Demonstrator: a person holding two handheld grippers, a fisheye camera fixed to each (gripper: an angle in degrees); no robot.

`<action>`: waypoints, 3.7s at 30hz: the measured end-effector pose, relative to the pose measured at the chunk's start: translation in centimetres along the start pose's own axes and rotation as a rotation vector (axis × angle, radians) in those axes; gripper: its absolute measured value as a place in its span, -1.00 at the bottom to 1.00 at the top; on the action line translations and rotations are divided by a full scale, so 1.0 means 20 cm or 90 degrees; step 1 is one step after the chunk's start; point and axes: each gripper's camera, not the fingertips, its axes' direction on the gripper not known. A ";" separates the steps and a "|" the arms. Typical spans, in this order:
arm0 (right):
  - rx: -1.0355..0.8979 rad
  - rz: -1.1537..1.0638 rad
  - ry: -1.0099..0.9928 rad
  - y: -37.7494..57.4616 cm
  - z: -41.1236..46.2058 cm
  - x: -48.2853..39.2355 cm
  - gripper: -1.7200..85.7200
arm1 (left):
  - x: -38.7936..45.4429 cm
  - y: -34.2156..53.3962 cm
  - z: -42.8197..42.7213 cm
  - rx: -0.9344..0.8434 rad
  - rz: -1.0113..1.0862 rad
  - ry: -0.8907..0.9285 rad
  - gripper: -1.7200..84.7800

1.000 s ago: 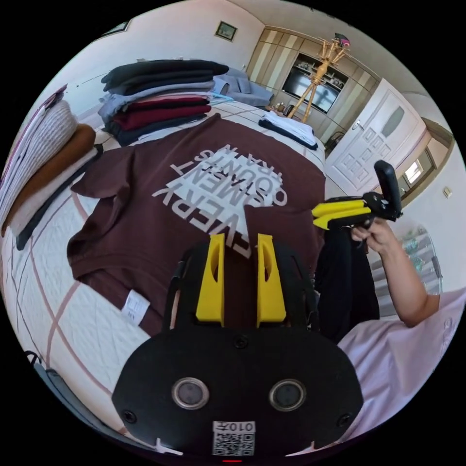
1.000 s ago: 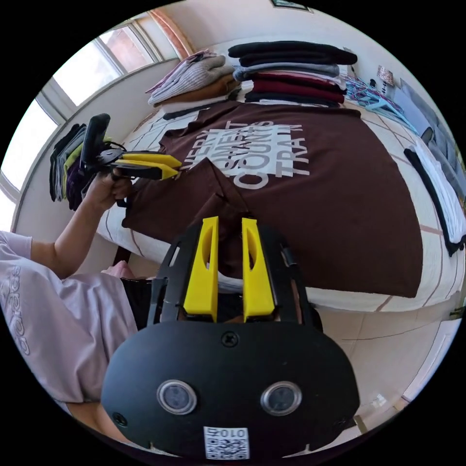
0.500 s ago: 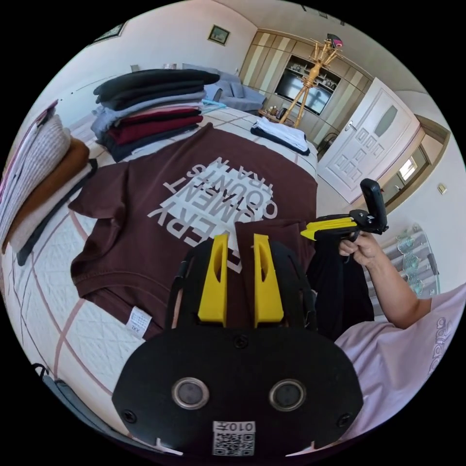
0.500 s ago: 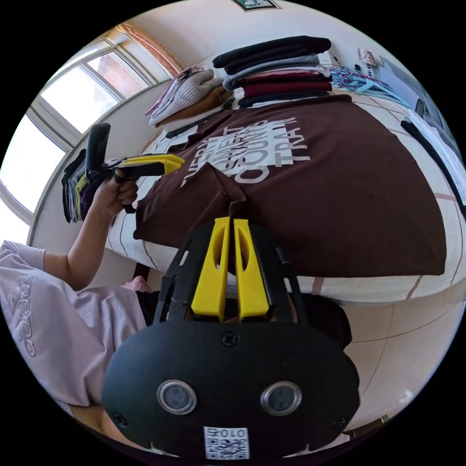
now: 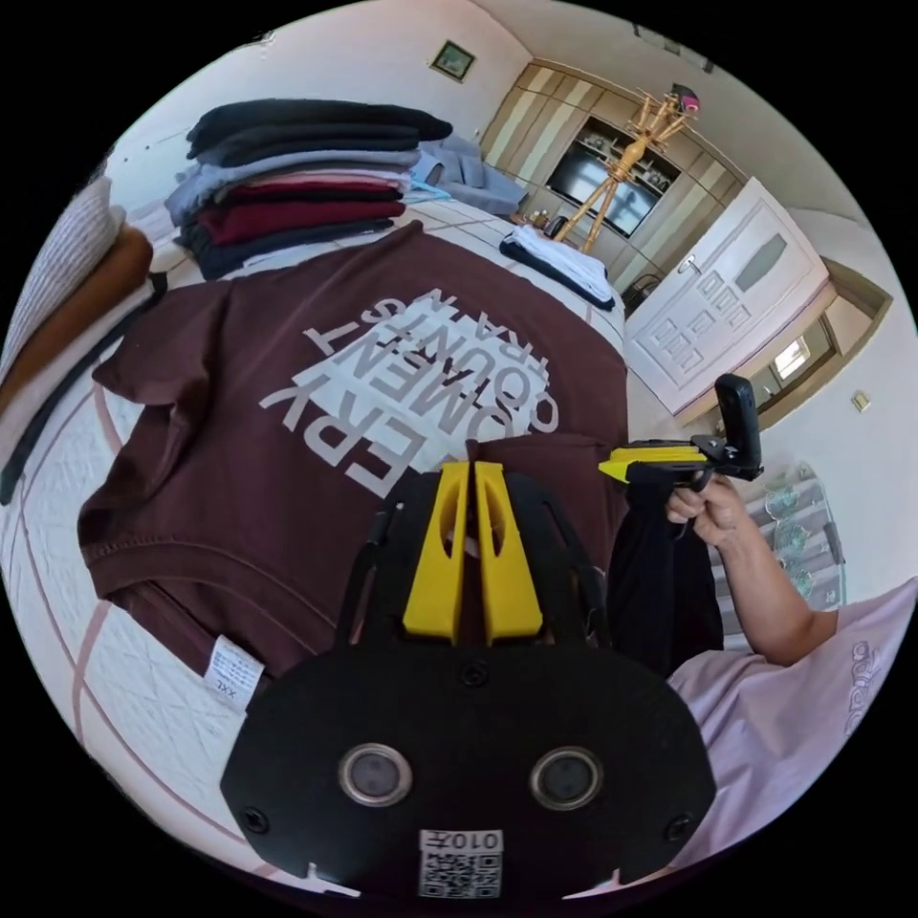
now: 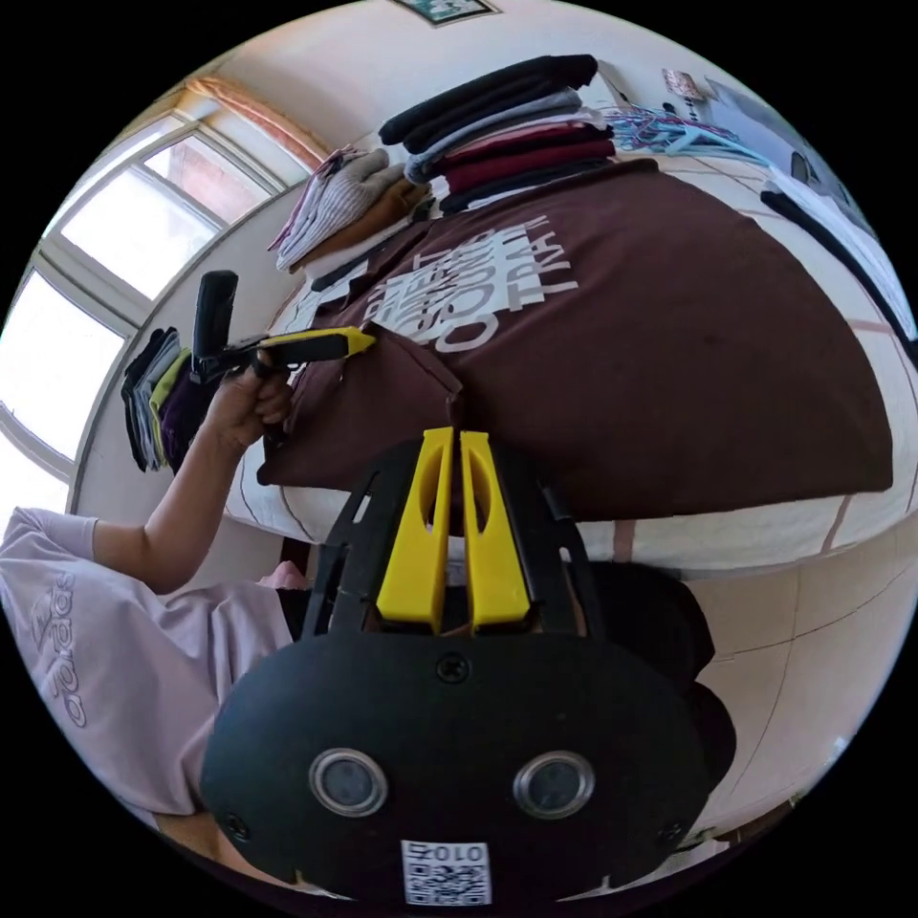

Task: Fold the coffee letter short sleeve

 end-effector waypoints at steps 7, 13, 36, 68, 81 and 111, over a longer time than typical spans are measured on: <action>0.051 0.003 0.066 0.13 -0.10 -0.09 -0.89 | 0.01 0.02 -0.14 0.050 -0.026 0.052 -0.88; 0.120 -0.096 0.066 0.22 -0.22 -0.37 -0.90 | 0.13 0.09 -0.29 0.077 -0.012 -0.016 -0.84; 0.099 -0.082 0.208 0.51 -0.05 -0.39 -0.90 | -1.00 -0.51 -0.32 0.109 -0.357 -0.308 -0.75; 0.090 -0.101 0.194 0.66 0.15 -0.44 -0.90 | 0.45 -0.26 0.08 -0.076 0.182 -0.396 -0.74; 0.089 -0.141 0.177 0.70 0.21 -0.58 -0.91 | -0.05 -0.05 -0.17 -0.107 0.083 -0.352 -0.79; 0.027 -0.211 0.211 0.57 0.36 -0.72 -0.91 | -0.21 -0.21 -0.33 -0.073 0.044 -0.313 -0.80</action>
